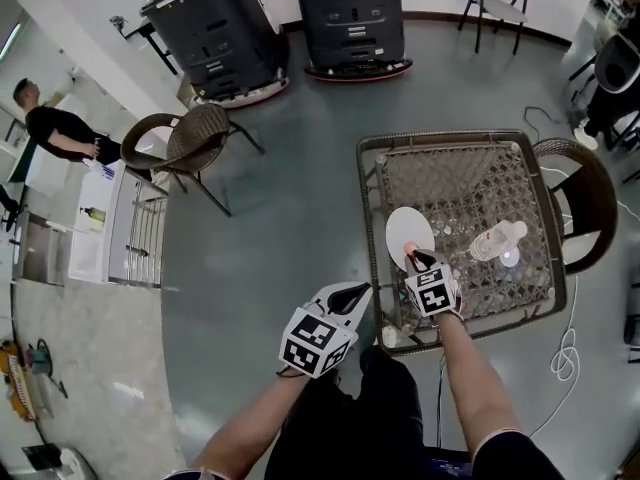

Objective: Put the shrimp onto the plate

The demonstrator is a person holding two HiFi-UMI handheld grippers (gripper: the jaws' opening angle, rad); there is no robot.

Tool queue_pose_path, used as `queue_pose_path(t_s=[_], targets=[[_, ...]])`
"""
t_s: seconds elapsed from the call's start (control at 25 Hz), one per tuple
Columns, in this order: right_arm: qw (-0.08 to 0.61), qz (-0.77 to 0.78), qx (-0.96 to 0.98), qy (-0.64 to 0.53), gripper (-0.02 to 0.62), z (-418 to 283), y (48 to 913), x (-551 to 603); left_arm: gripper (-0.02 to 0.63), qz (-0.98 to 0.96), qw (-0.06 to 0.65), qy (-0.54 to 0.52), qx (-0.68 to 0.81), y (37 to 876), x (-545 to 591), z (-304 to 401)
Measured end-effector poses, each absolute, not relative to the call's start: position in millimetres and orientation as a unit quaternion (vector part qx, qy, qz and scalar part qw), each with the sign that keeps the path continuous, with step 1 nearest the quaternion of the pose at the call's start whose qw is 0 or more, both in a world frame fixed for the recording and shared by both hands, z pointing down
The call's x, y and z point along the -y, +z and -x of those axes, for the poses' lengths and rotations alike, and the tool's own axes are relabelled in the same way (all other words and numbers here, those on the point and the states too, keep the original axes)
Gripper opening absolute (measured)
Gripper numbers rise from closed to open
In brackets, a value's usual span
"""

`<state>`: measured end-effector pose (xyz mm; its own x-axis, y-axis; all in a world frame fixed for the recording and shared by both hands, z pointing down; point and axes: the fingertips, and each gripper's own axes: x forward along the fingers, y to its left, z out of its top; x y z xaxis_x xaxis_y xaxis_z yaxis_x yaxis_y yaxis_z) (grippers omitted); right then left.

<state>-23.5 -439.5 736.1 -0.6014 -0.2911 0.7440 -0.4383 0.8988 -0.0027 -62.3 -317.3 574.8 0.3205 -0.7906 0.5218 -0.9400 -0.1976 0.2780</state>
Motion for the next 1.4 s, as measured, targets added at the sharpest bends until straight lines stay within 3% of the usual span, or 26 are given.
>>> queue_pose_path(t_s=[0.44,0.84,1.08,1.32,1.4], targets=[[0.455,-0.171,0.868,0.104,0.060,36.2,763.0,454.1,0.009,-0.731,0.302,0.130,0.598,579.2,310.8,66.8],[0.462,-0.146,0.866,0.123,0.060,42.3,766.3,452.3,0.009,-0.716,0.310,0.126,0.613,578.4,313.6,71.6],[0.416,-0.149,0.887,0.134,0.063,48.9,733.8,452.6,0.009,-0.728,0.301,0.121,0.603,566.8,323.8,66.8],[0.310,-0.177,0.924,0.136,0.061,52.3,654.0,453.2,0.009,-0.765,0.248,0.130,0.580,533.5,344.6,66.5],[0.283,-0.187,0.932,0.125,0.026,52.1,626.6,451.9,0.009,-0.780,0.228,0.128,0.568,518.6,354.2,66.3]])
